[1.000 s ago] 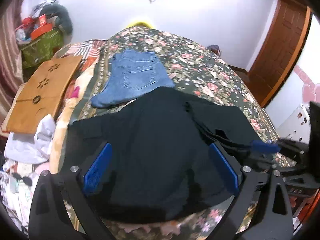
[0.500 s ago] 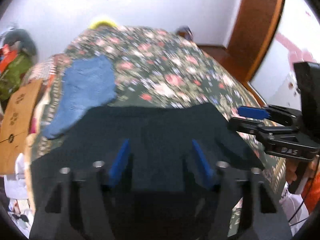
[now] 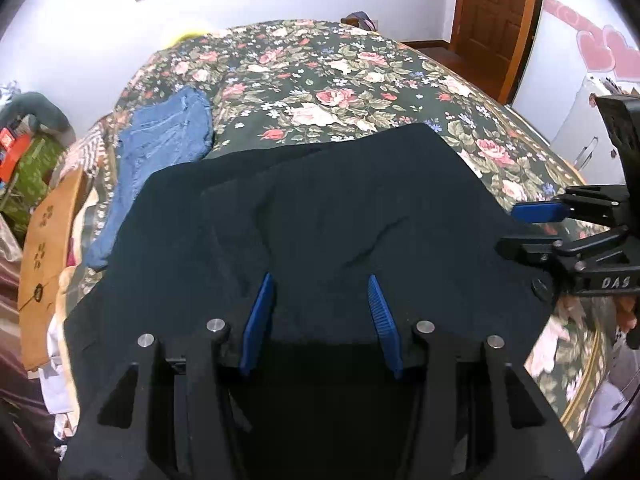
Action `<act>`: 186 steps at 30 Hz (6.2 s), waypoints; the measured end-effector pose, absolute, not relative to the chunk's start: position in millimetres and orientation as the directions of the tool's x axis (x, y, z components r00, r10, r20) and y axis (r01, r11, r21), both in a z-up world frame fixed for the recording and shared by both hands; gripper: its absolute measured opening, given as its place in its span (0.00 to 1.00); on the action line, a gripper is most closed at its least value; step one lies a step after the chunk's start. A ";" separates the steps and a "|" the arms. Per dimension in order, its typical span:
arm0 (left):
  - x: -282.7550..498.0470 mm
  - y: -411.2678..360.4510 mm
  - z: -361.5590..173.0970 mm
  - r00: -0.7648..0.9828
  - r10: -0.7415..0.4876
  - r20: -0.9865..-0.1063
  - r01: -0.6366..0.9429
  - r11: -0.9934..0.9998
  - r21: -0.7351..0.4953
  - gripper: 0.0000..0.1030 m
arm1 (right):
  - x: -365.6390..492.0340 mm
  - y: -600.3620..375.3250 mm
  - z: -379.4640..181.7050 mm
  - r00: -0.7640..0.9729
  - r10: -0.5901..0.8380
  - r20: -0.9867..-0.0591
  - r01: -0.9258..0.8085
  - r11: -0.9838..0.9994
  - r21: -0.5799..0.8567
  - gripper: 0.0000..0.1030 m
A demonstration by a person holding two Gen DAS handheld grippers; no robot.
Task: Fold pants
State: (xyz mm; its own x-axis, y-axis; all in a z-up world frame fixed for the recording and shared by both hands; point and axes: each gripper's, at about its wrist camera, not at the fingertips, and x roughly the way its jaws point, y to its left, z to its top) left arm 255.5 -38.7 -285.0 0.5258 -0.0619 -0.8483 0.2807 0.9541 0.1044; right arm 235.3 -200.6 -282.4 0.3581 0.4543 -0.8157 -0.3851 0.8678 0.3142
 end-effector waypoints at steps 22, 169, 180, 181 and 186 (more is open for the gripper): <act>180.6 101.9 -212.9 0.652 0.018 -0.758 -0.119 0.990 -0.079 0.84 | 212.7 -140.9 -178.0 0.557 0.487 -0.673 -0.485 0.848 0.213 0.52; 225.0 34.9 -231.8 0.592 -0.015 -0.806 0.106 0.993 0.059 0.84 | 210.3 -228.5 -213.3 0.543 0.431 -0.721 -0.321 0.900 0.296 0.59; 263.2 -41.5 -250.8 0.503 -0.217 -0.837 0.284 0.956 -0.077 0.12 | 217.3 -166.8 -245.2 0.462 0.449 -0.765 -0.427 0.869 0.252 0.29; 262.2 -48.6 -260.3 0.494 -0.202 -0.846 0.293 0.954 -0.057 0.12 | 219.1 -167.3 -249.3 0.452 0.442 -0.774 -0.426 0.870 0.248 0.28; 249.4 -48.7 -282.4 0.528 -0.112 -0.842 0.315 0.946 0.072 0.15 | 212.1 -192.7 -258.3 0.450 0.441 -0.776 -0.376 0.882 0.283 0.26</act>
State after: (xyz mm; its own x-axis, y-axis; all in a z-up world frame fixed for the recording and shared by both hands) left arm 249.4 -48.7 -282.4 0.5276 -0.1119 -0.8421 0.3149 0.9464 0.0715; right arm 212.1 -192.7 -258.3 0.4503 0.4410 -0.7764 -0.3758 0.8824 0.2832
